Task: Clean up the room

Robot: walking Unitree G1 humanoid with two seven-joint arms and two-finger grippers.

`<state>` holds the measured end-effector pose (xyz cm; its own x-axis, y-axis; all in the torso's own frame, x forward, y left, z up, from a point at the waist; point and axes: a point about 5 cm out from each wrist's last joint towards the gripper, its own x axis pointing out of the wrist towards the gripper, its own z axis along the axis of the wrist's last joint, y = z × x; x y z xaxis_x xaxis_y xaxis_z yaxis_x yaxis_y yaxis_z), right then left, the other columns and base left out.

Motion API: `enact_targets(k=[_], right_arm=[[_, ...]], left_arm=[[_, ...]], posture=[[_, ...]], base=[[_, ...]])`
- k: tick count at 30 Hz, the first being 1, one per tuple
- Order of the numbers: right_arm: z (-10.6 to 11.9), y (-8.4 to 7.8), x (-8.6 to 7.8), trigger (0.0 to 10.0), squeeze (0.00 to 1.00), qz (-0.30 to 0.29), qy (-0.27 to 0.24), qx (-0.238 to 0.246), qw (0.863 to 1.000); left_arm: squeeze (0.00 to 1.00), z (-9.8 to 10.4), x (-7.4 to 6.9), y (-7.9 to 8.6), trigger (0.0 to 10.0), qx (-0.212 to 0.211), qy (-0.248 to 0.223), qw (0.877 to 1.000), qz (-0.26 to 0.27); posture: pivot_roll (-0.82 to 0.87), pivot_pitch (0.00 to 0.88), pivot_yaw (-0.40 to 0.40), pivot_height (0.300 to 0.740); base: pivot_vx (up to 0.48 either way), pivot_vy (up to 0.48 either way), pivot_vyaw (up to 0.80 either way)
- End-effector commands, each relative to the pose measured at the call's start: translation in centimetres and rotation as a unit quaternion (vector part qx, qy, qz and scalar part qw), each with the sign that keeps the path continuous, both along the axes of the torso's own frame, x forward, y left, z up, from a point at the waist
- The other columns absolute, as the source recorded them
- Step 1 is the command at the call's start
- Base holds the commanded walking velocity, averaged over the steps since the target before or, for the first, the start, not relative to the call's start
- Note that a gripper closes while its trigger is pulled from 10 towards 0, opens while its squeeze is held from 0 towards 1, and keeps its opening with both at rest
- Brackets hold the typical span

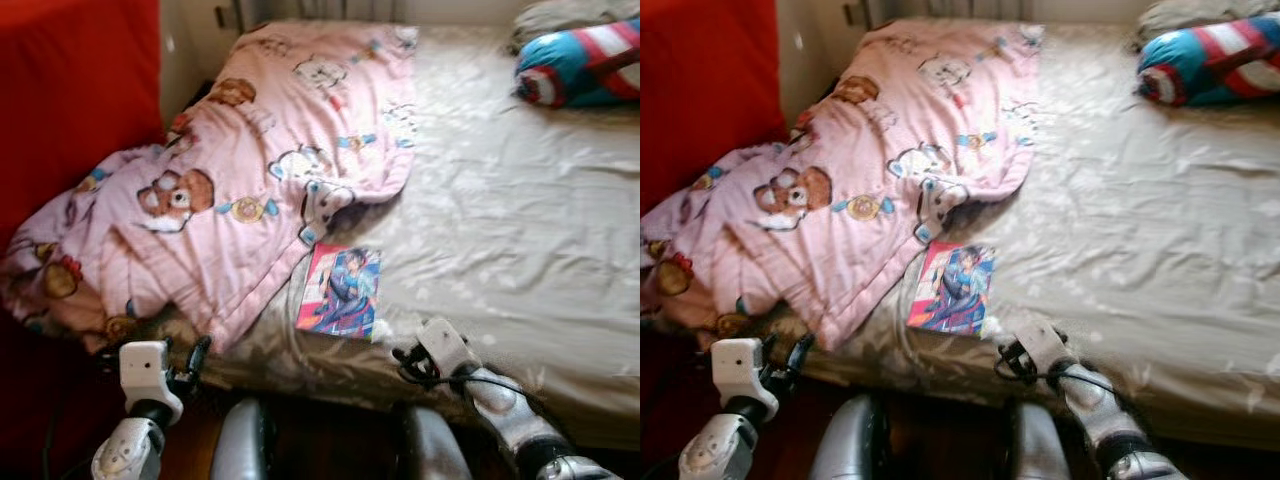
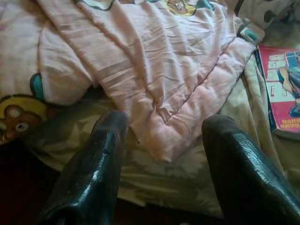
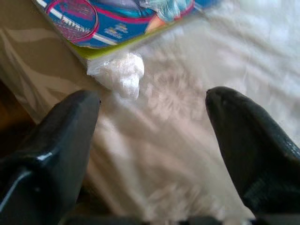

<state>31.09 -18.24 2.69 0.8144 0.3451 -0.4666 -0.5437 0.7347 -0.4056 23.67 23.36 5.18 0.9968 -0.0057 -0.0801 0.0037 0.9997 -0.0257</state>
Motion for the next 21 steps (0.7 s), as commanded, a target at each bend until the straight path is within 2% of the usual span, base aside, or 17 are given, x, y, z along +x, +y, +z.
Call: enact_targets(k=[1,3,4,10,12,16,17,18,19,20,21], right_arm=[[-0.5,0.2,-0.3,10.0,0.0,0.018,0.012,-0.023,0.999],[-0.1,0.3,0.1,10.0,0.0,0.026,0.004,-0.035,0.999],[0.4,0.7,0.6,10.0,0.0,0.05,-0.006,-0.055,0.997],[1.3,1.2,1.3,10.0,0.0,0.113,0.004,-0.097,0.989],[1.8,0.8,1.8,10.0,0.0,0.109,-0.007,-0.122,0.987],[2.5,0.4,2.4,10.0,0.0,0.094,-0.011,-0.124,0.988],[2.4,0.3,2.4,10.0,0.0,0.101,-0.004,-0.139,0.985],[2.3,0.3,2.3,8.3,0.0,0.102,-0.003,-0.142,0.985],[2.3,0.3,2.3,8.3,0.0,0.102,-0.003,-0.142,0.985],[2.3,0.3,2.3,6.6,0.0,0.101,-0.002,-0.142,0.985],[2.3,0.2,2.3,5.7,0.0,0.1,0.001,-0.143,0.985]], left_arm=[[0.0,0.3,-0.3,0.3,10.0,0.003,0.003,1.0,0.0],[0.0,0.3,-0.5,0.3,10.0,0.004,0.004,1.0,-0.001],[0.0,0.4,-0.8,0.4,10.0,0.009,0.009,1.0,-0.003],[0.0,0.8,-2.0,1.0,10.0,0.017,0.017,1.0,0.001],[0.0,0.9,-2.4,1.3,10.0,0.02,0.022,1.0,0.004],[0.0,1.0,-2.9,1.5,10.0,0.024,0.031,0.999,0.003],[0.0,1.1,-3.1,1.6,10.0,0.026,0.033,0.999,0.003],[0.0,1.1,-3.1,1.6,10.0,0.027,0.034,0.999,0.003],[0.0,1.1,-3.1,1.6,10.0,0.027,0.034,0.999,0.003],[0.0,1.1,-3.2,1.6,10.0,0.027,0.035,0.999,0.003],[0.0,1.1,-3.2,1.7,10.0,0.029,0.036,0.999,0.003]], posture=[[0.11,0.267,0.038,0.595],[0.12,0.27,0.039,0.595],[0.14,0.285,0.043,0.595],[0.17,0.308,0.053,0.595],[0.18,0.312,0.056,0.595],[0.19,0.317,0.064,0.595],[0.2,0.317,0.068,0.595],[0.2,0.317,0.068,0.595],[0.2,0.317,0.068,0.595],[0.2,0.315,0.069,0.595],[0.2,0.314,0.072,0.595]], base=[[0.0,0.0,0.0],[0.0,0.0,0.0],[0.0,0.0,0.0],[0.0,0.0,0.0],[0.0,0.0,0.0],[0.0,0.0,0.0],[0.0,0.0,0.0],[0.0,0.0,0.0],[0.0,0.0,0.0],[0.0,0.0,0.0],[0.0,0.0,0.0]])
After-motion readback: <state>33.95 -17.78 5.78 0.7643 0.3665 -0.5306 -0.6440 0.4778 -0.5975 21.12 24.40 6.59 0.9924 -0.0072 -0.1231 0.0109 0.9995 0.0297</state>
